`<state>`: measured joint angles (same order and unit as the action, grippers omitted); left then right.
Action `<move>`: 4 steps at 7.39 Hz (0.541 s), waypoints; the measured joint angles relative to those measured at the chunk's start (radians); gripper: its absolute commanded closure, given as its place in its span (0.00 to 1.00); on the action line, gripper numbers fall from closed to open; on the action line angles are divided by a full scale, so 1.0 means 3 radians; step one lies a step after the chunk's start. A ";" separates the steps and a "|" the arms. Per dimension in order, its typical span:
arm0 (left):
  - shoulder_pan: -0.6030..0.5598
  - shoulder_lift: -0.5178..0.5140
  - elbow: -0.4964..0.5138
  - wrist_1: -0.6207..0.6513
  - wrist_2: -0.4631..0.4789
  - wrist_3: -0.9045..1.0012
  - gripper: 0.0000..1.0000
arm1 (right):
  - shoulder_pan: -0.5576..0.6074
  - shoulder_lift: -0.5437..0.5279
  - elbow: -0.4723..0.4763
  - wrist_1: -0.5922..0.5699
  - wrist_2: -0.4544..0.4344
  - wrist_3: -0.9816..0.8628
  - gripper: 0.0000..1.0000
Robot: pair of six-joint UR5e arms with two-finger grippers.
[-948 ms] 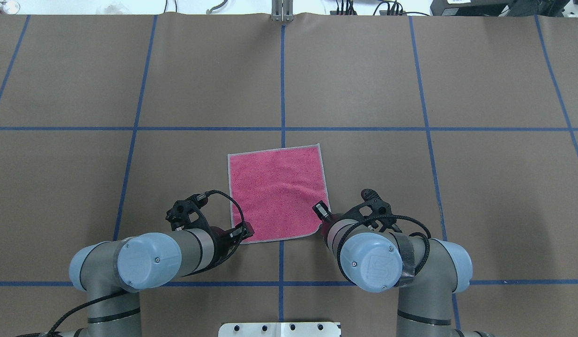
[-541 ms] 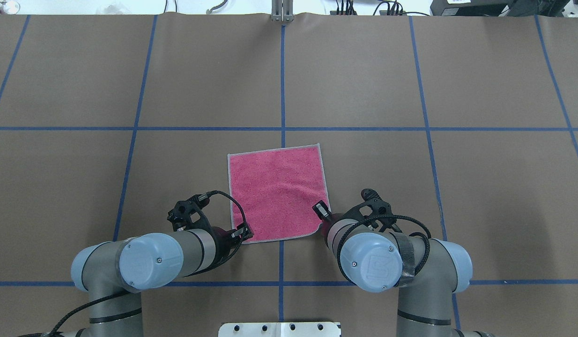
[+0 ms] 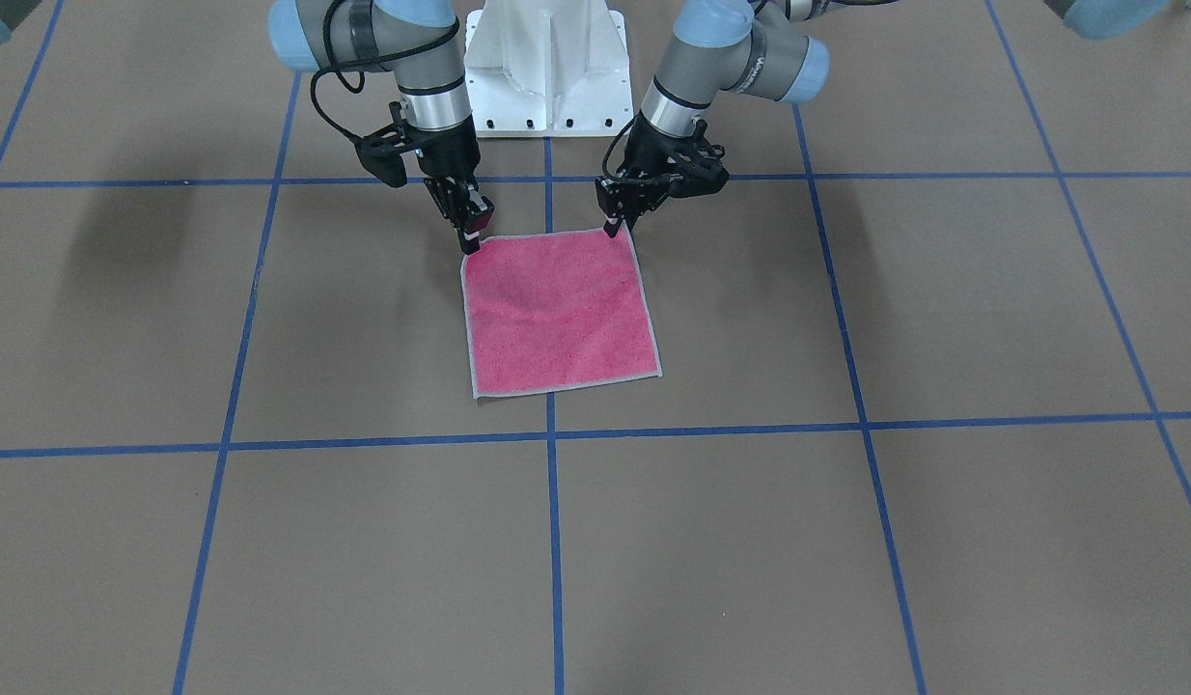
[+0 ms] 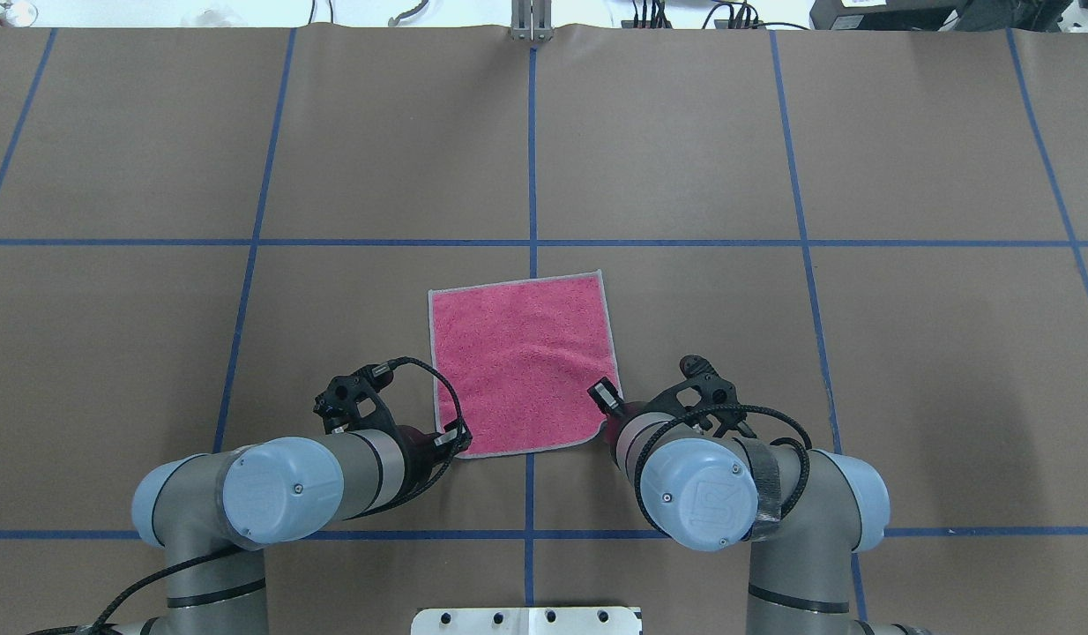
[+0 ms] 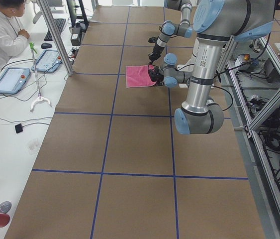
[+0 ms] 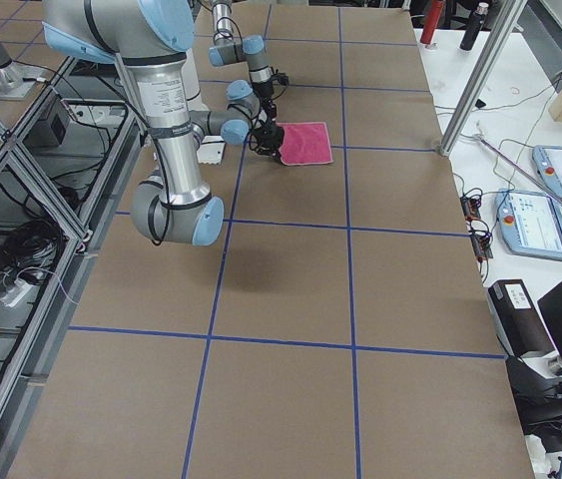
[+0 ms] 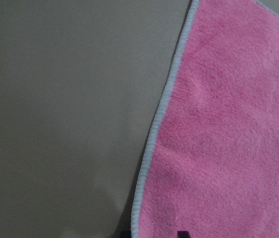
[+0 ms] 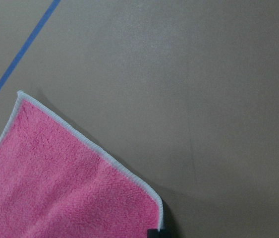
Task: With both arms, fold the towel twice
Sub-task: 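Close both grippers on the two near corners of the towel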
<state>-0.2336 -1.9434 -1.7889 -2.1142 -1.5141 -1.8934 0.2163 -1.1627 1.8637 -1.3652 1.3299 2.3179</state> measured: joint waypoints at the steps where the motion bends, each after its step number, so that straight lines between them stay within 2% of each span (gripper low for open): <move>1: -0.0004 0.0008 -0.0012 -0.0002 0.0000 0.0004 0.73 | 0.0000 0.0000 0.0000 0.0000 0.0000 0.0000 1.00; 4: -0.0008 0.0023 -0.0037 -0.0004 0.0000 0.0006 0.75 | 0.0000 0.0000 0.0000 0.0004 0.0000 0.0000 1.00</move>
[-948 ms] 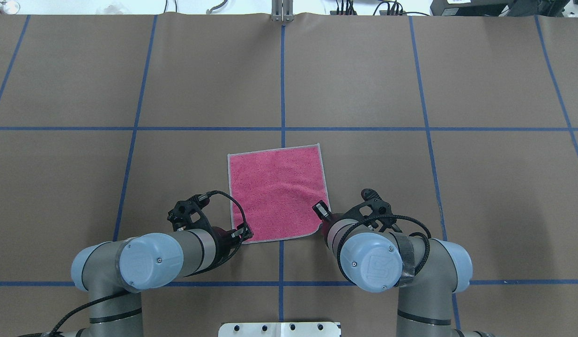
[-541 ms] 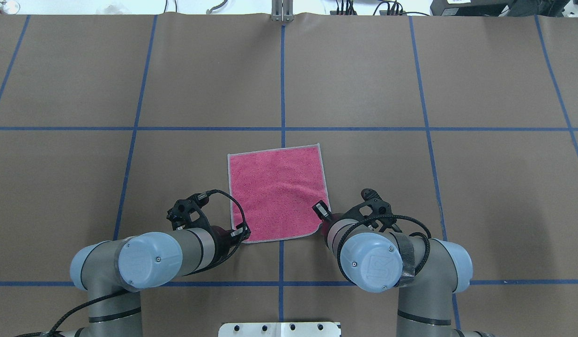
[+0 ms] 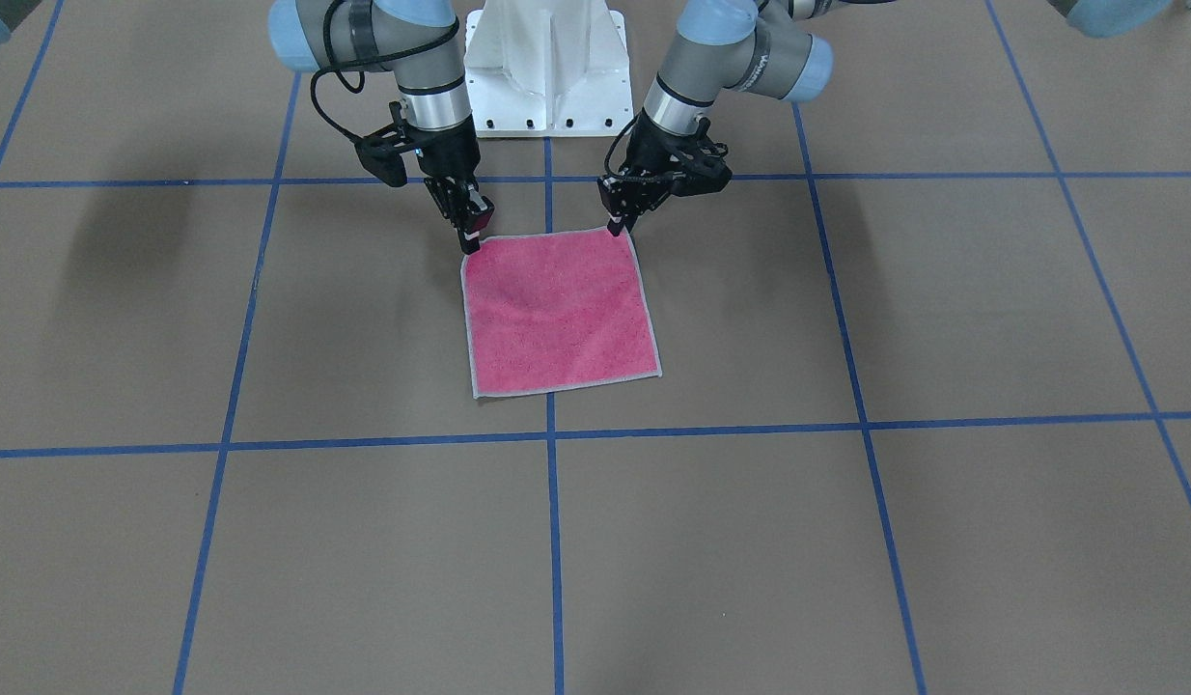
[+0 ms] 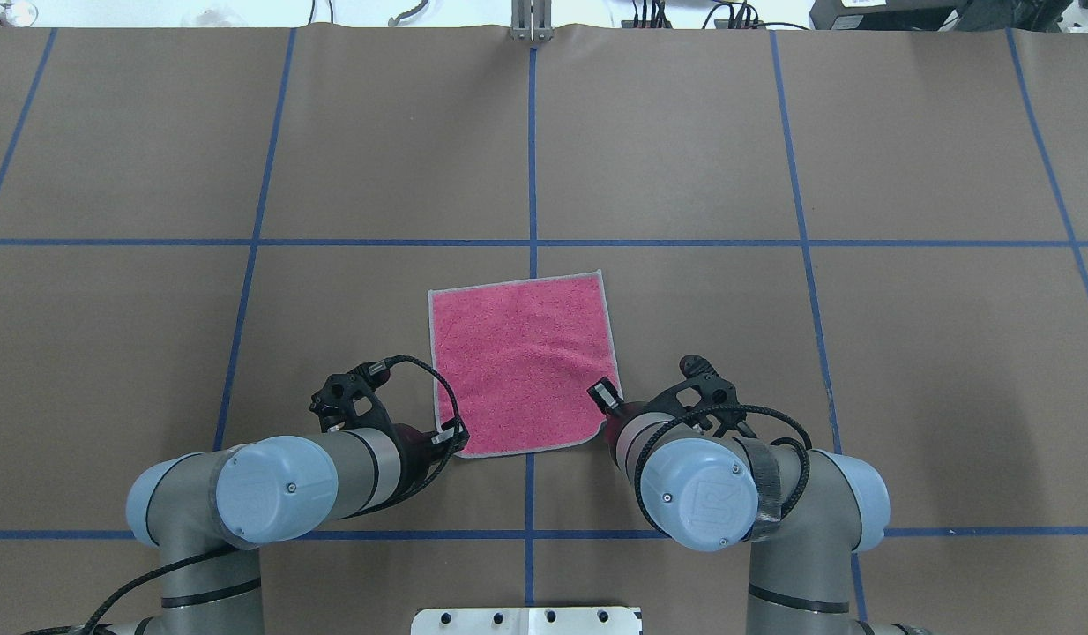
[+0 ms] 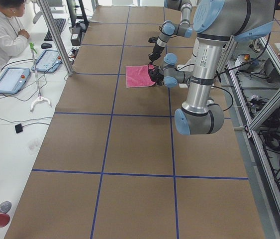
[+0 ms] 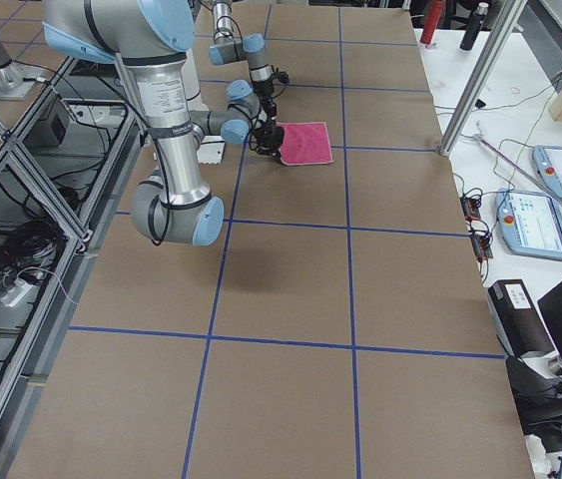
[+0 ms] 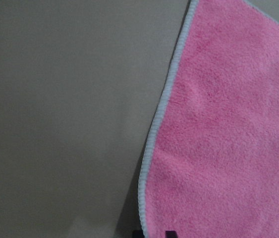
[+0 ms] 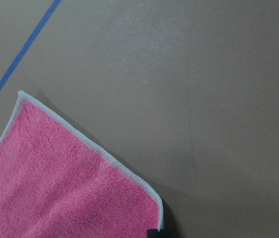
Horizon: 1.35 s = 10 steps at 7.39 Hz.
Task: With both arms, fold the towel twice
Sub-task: 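Close both grippers on the two near corners of the towel, then lift both near corners and fold them over onto the far edge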
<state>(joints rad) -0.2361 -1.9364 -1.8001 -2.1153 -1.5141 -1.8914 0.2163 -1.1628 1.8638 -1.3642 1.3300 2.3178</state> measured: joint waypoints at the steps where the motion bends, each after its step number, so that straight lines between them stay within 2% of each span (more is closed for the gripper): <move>1: 0.0000 0.0001 -0.0001 0.0000 0.0000 0.0000 0.91 | 0.0000 0.0000 0.0000 -0.0001 0.0000 0.0000 1.00; 2: 0.0000 0.0003 -0.0002 0.0000 0.0000 0.0000 1.00 | 0.0000 -0.0001 0.0000 -0.0001 0.0000 0.0000 1.00; 6: -0.0012 0.0010 -0.0076 0.0001 -0.0007 0.0018 1.00 | 0.0008 -0.0025 0.0094 -0.0004 -0.0006 -0.0004 1.00; 10: -0.0025 0.0164 -0.0526 0.0009 -0.0045 0.0066 1.00 | -0.0218 -0.0133 0.0536 -0.0047 -0.0149 -0.0003 1.00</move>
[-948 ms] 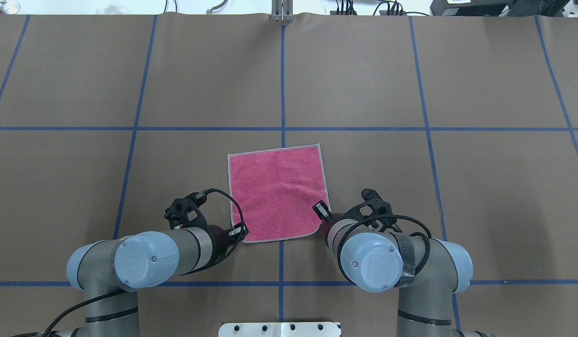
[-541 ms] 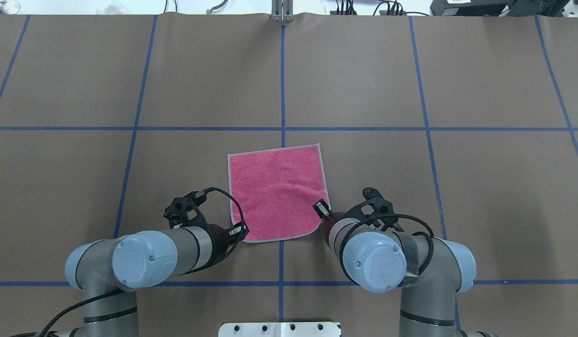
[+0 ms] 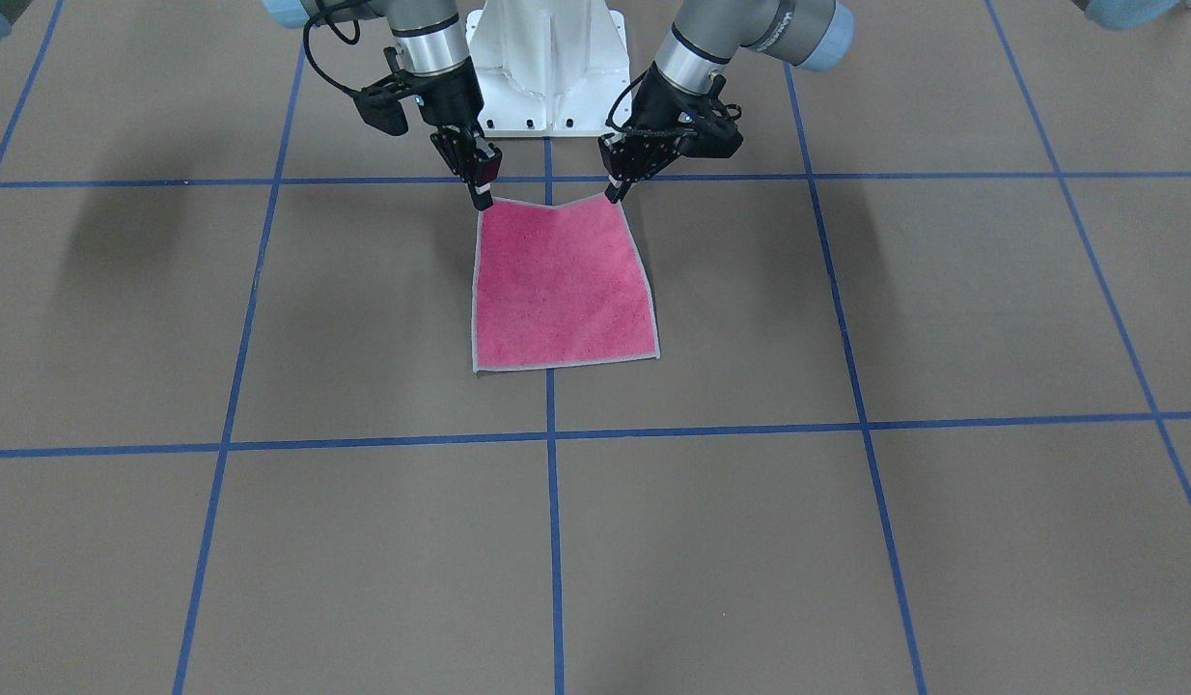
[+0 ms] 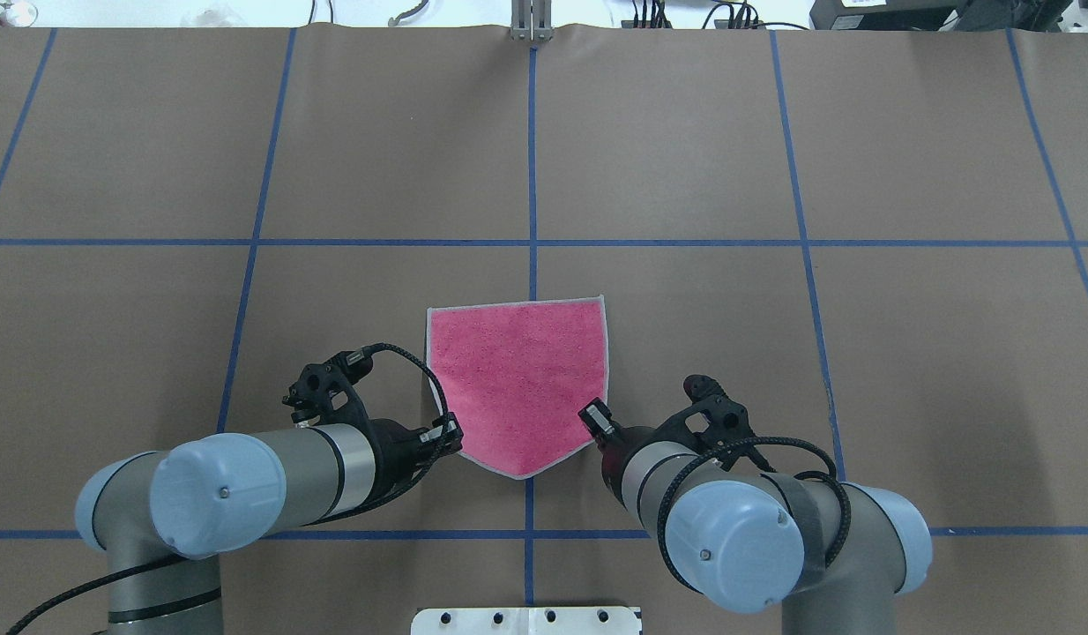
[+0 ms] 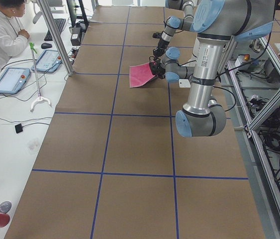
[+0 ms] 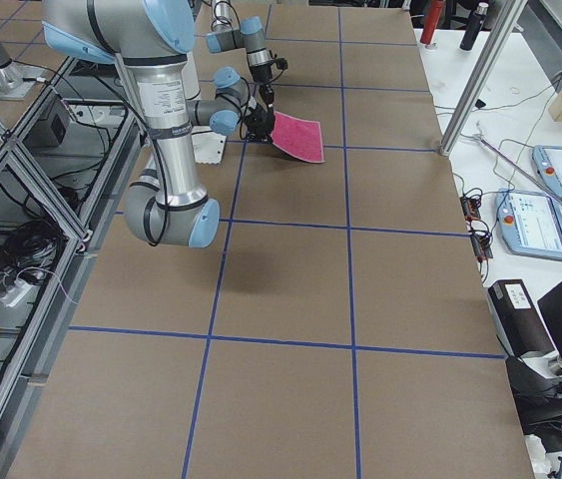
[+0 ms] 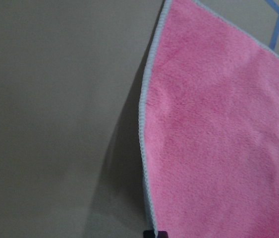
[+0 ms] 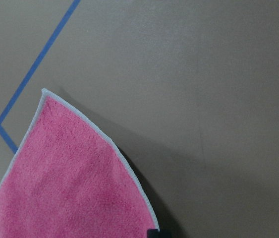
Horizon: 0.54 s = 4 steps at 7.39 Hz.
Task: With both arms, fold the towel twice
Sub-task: 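Lift both near corners and fold them over onto the far edge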
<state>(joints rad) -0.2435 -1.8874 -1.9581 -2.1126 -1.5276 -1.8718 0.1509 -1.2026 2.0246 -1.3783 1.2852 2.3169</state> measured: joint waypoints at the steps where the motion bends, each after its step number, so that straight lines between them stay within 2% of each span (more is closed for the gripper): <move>1: -0.0002 0.0017 -0.0041 0.0001 -0.0002 0.0001 1.00 | -0.0027 -0.0020 0.0058 -0.0005 -0.0013 -0.0002 1.00; 4: -0.0063 0.0002 0.0021 0.0001 0.0012 0.0001 1.00 | 0.0050 0.0000 -0.0060 -0.0003 -0.0023 -0.0029 1.00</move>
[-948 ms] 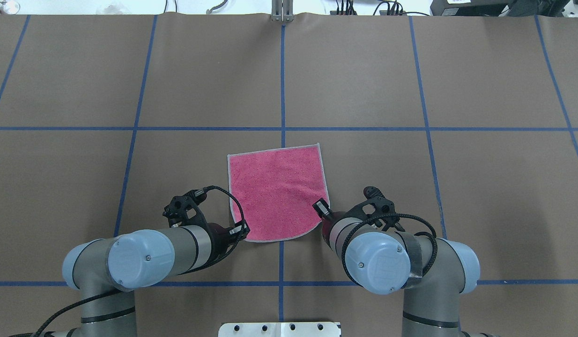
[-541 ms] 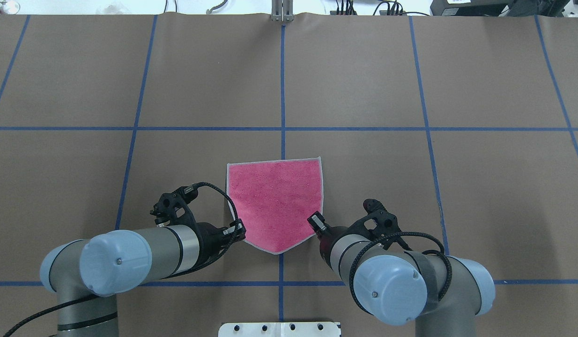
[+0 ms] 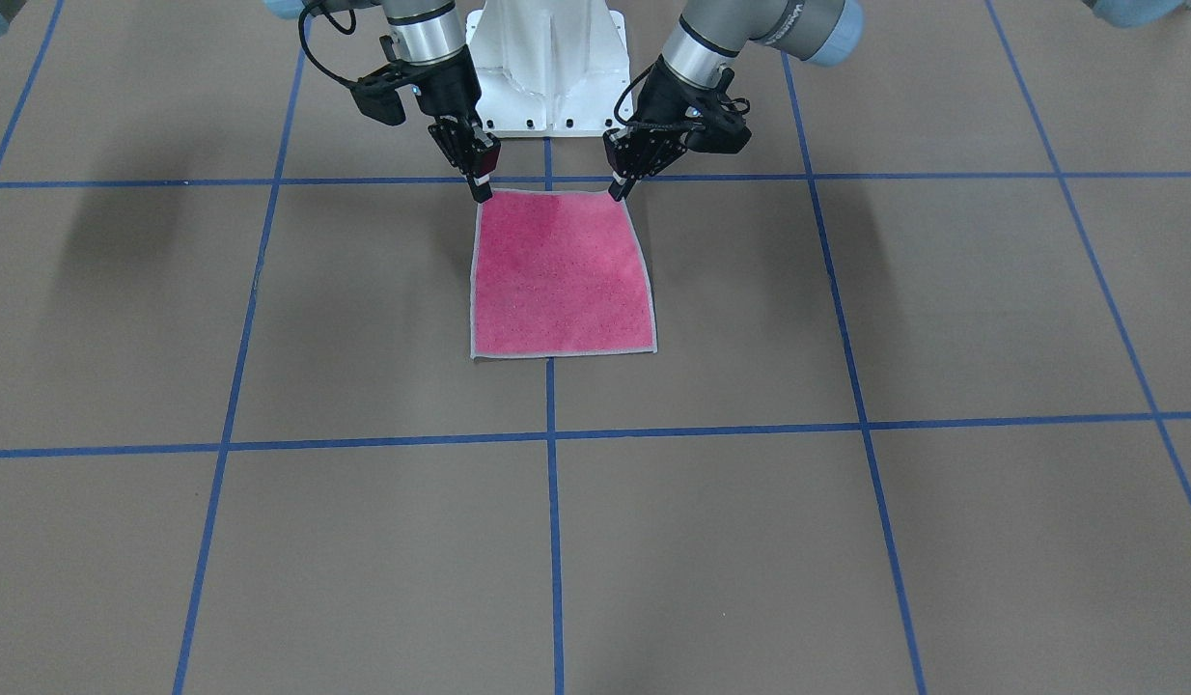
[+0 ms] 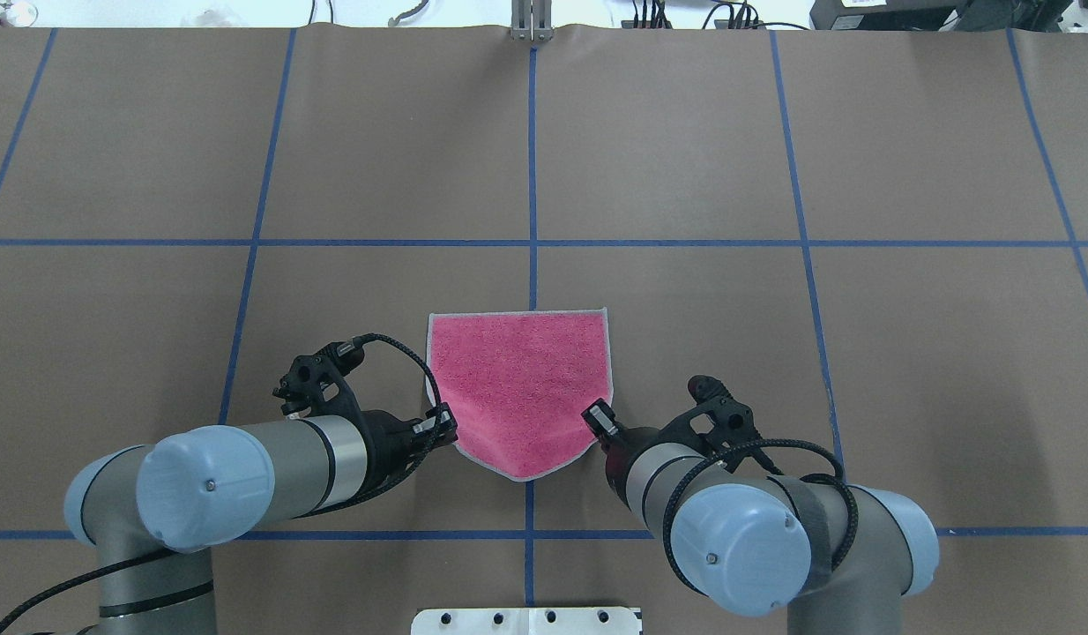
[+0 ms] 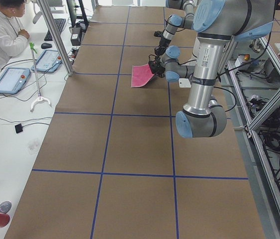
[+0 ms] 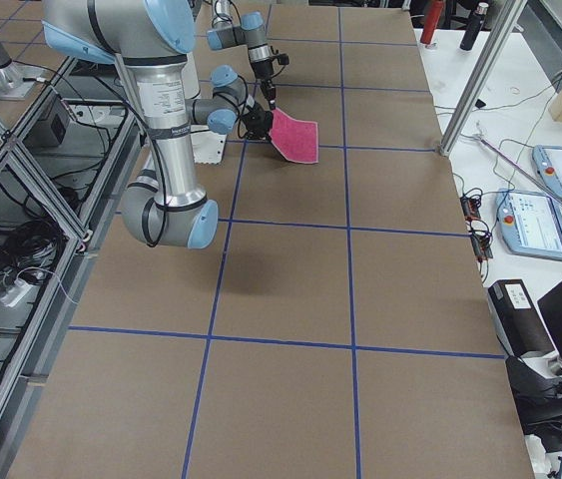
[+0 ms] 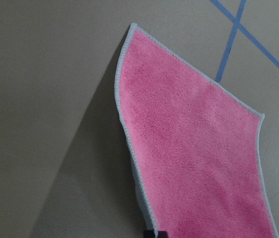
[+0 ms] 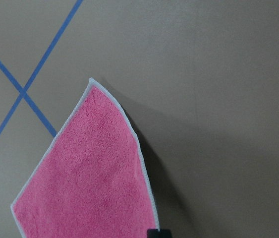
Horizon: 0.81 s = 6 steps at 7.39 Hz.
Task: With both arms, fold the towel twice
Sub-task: 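Lift both near corners and fold them over onto the far edge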
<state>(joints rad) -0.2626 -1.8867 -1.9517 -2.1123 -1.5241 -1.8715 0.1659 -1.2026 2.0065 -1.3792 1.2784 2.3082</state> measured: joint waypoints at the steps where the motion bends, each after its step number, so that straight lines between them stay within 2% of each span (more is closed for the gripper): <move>1: -0.0035 -0.0018 0.0080 0.0000 0.0006 0.0005 1.00 | 0.0082 0.0032 -0.0126 0.0016 0.0000 -0.0018 1.00; 3: -0.0128 -0.0070 0.0183 0.0003 0.0010 0.0077 1.00 | 0.0236 0.0105 -0.0307 0.0038 0.0006 -0.0045 1.00; 6: -0.0247 -0.0162 0.0282 0.0005 0.0007 0.0112 1.00 | 0.0340 0.0207 -0.0405 0.0041 0.0008 -0.0058 1.00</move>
<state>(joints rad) -0.3368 -1.9352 -1.8671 -2.1108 -1.5220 -1.8378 0.2680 -1.1405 1.8849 -1.3668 1.2808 2.2907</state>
